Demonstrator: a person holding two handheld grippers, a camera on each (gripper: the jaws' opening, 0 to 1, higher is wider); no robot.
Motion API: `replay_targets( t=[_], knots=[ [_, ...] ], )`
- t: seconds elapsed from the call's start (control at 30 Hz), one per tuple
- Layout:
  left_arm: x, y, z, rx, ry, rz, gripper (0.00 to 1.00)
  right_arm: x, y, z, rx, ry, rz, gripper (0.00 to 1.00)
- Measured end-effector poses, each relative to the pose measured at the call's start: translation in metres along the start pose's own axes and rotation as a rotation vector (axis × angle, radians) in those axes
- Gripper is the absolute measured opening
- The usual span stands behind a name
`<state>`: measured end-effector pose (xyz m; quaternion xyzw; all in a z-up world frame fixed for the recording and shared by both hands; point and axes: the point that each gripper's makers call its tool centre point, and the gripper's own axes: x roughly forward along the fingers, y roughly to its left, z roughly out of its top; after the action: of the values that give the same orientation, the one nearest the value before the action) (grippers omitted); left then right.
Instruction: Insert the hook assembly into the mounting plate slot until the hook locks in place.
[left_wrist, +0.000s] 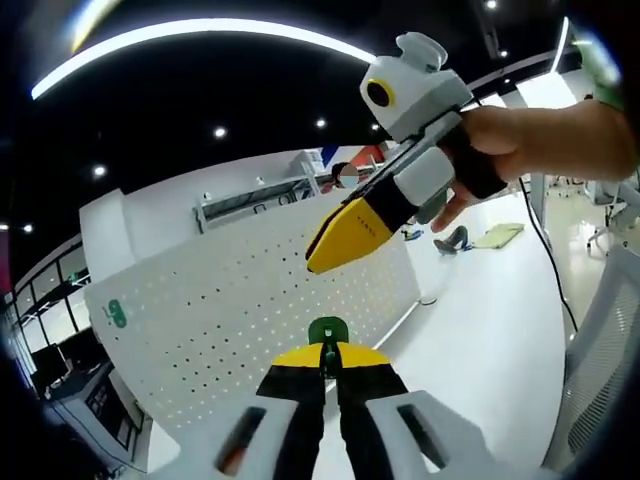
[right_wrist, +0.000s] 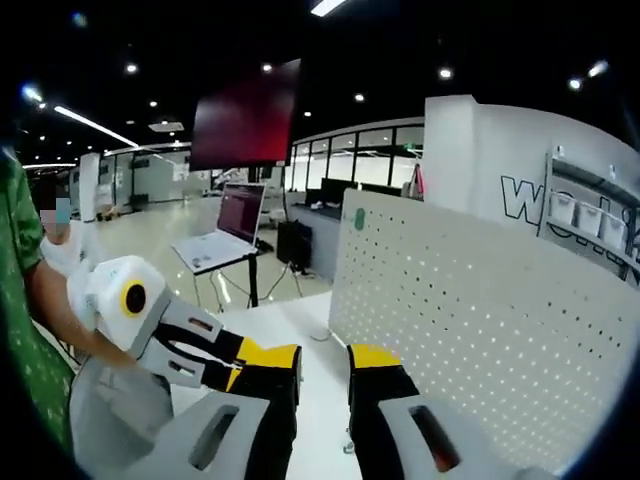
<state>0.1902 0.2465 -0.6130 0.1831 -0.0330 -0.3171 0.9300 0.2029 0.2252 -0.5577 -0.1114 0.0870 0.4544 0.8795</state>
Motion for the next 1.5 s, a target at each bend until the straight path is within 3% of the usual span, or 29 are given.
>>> replay_targets(
  t=[0.37,1.0,1.5],
  knots=[
    [-0.002,0.014,0.004,-0.041,-0.013,0.036,0.02,-0.017,-0.005,0.0,-0.012,-0.041,-0.049,0.25],
    [-0.009,0.046,0.016,-0.129,-0.056,0.112,0.03,-0.047,-0.021,-0.019,0.117,-0.089,-0.129,0.35],
    [-0.014,0.101,0.038,-0.188,-0.127,0.233,0.03,-0.061,-0.022,-0.019,0.132,-0.112,-0.143,0.38]
  ],
)
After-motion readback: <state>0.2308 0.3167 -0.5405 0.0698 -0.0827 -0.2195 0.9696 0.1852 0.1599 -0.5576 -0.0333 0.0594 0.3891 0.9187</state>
